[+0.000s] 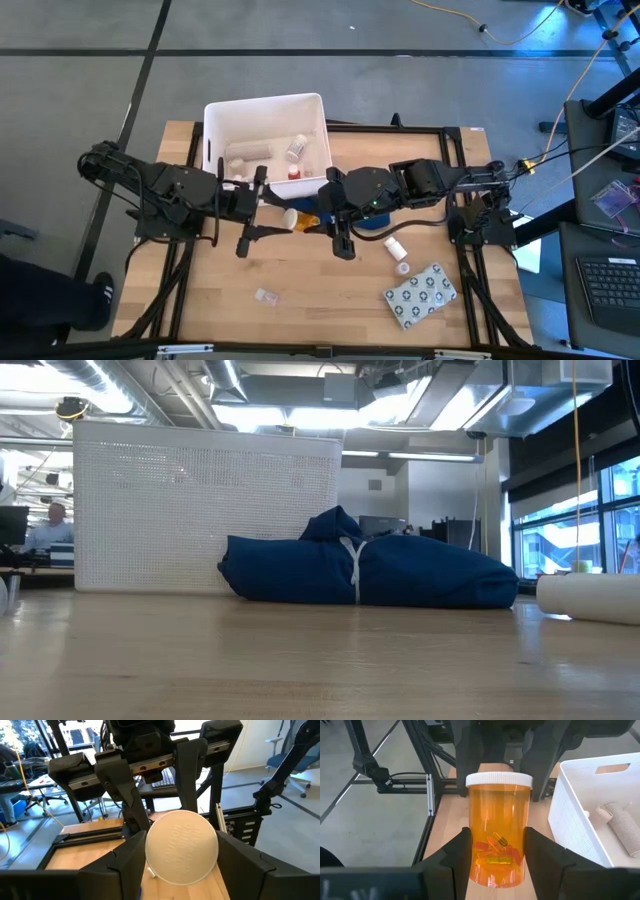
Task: Pick & place medical supplies in basket/bin
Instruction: Put the orange pill bottle into the white container
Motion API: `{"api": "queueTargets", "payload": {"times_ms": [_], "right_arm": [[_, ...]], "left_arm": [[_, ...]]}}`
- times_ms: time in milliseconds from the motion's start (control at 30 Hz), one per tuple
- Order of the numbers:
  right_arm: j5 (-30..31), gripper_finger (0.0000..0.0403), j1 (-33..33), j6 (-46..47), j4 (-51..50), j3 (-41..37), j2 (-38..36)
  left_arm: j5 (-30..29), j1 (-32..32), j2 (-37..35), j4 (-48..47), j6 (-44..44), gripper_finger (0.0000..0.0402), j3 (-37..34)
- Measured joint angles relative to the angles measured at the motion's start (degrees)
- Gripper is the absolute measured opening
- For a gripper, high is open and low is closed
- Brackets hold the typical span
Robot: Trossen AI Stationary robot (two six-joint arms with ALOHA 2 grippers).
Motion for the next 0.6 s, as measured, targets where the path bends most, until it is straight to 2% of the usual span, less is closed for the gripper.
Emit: {"api": "queueTargets", "payload": {"times_ms": [367,467,600], "right_arm": [[-1.7,0.0163,-0.1,0.1,-0.1,0.0,0.0],[-1.8,0.0190,0.0,-0.1,-0.1,0.0,0.0],[-1.9,0.0251,-0.1,-2.8,-1.7,0.5,-0.5]], "left_arm": [[-0.1,0.0,0.0,-0.1,-0.4,0.0211,0.0],[0.0,0.0,0.0,-0.1,-0.3,0.0211,0.0],[0.1,0.0,0.0,-0.6,-0.4,0.0211,0.0]]}}
